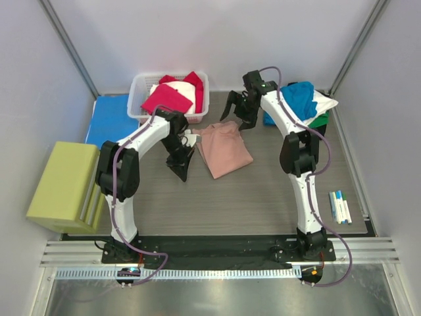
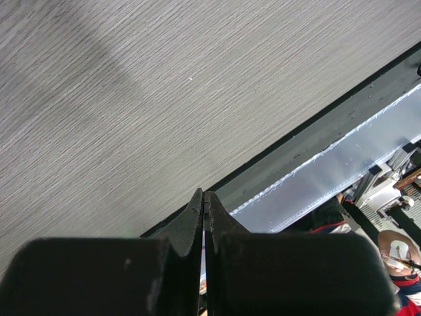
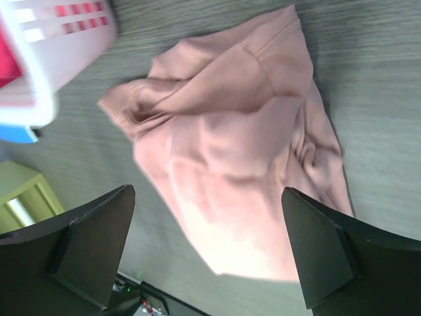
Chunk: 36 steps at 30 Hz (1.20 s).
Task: Fold and stack the t-shirts
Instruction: Fold the tshirt
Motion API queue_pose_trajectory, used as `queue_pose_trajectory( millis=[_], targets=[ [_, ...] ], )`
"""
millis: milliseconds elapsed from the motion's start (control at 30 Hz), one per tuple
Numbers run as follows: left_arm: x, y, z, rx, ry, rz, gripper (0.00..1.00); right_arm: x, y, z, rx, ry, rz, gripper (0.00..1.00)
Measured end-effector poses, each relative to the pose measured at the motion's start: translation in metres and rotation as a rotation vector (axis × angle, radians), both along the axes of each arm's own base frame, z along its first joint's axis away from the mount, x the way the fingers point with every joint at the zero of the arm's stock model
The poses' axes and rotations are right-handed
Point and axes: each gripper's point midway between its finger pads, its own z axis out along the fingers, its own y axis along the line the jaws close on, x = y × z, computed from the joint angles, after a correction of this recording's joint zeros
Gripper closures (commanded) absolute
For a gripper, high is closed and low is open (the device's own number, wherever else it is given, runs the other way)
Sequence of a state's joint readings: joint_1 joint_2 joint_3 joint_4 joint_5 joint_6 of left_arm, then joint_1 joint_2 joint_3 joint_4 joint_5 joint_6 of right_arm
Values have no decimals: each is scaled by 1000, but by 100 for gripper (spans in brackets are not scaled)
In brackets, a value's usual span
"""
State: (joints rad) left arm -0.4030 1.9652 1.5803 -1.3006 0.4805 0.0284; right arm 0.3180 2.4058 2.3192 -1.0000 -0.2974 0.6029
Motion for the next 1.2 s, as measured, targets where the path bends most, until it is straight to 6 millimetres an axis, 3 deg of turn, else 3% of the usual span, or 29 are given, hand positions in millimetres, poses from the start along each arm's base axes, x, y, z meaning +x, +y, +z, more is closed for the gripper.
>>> queue_pose_trajectory(
  millis=[100,200,300,367,433,567,733,833,1033,1100,1200],
  targets=[
    [0,0,1,-3,-3,-4,100,-6,-6,33,15,-45,1,0],
    [2,2,3,-8,-10,4,100,-27,-16,70,40,-95,-2,0],
    [12,8,7,-19,-23,43,100,-53,-13,95,107,-123,21,0],
    [26,15,12,-32,-45,88,100,-64,-4,99,143,-127,49,0],
    [45,26,20,-50,-79,145,100,-72,13,91,176,-113,89,0],
    [78,47,31,-94,-116,253,100,-87,51,50,220,-15,176,0],
    [86,65,31,-119,-93,324,100,-98,88,-1,294,106,254,0],
    [84,61,33,-138,-82,319,100,-92,99,-13,347,134,272,0],
    [79,58,32,-156,-66,301,100,-70,107,-15,414,106,267,0],
    [76,58,30,-155,-58,299,100,-74,104,-27,410,121,257,0],
    [75,57,30,-161,-52,296,100,-97,102,-53,413,177,262,0]
  ],
)
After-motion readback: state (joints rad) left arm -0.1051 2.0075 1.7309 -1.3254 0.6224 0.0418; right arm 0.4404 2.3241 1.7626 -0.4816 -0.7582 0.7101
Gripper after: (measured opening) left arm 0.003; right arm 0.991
